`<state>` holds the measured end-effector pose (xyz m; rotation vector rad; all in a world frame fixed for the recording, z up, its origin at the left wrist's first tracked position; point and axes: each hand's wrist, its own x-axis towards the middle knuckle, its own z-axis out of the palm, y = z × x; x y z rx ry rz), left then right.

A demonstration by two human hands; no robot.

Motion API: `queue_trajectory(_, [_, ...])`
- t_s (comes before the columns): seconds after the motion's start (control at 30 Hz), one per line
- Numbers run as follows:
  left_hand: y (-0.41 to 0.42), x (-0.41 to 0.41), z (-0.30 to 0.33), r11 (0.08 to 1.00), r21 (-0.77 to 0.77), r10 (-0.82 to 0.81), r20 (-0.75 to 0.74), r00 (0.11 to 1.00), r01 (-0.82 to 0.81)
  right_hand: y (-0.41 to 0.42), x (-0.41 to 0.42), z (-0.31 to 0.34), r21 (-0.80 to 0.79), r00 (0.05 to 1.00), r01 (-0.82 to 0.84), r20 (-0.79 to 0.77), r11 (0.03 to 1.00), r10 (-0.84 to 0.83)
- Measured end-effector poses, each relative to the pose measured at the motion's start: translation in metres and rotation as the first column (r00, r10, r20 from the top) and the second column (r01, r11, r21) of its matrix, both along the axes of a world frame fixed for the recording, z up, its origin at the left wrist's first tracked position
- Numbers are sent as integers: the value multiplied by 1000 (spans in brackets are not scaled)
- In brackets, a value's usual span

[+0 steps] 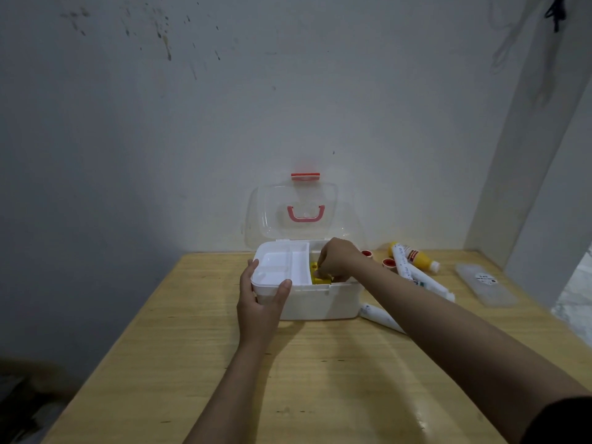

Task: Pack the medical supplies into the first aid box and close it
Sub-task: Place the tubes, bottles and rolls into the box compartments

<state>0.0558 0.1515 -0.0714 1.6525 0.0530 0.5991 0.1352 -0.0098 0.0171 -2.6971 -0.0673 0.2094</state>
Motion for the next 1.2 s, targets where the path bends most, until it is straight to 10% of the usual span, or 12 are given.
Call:
queue_trajectory(0.43, [-1,-1,2,1000,9,7,10,1000,-7,-6,-11,5,156,998,46,-45,987,-39])
queue_trajectory(0.67, [0,-4,4,999,-26,-35,12,999,35,-62,-51,19,464,822,1,503,886,-265])
queue_trajectory(1.2, [2,-2,1,997,-39,-63,47,997,65,-232,-96,-83,219,607,687,350,693,-713])
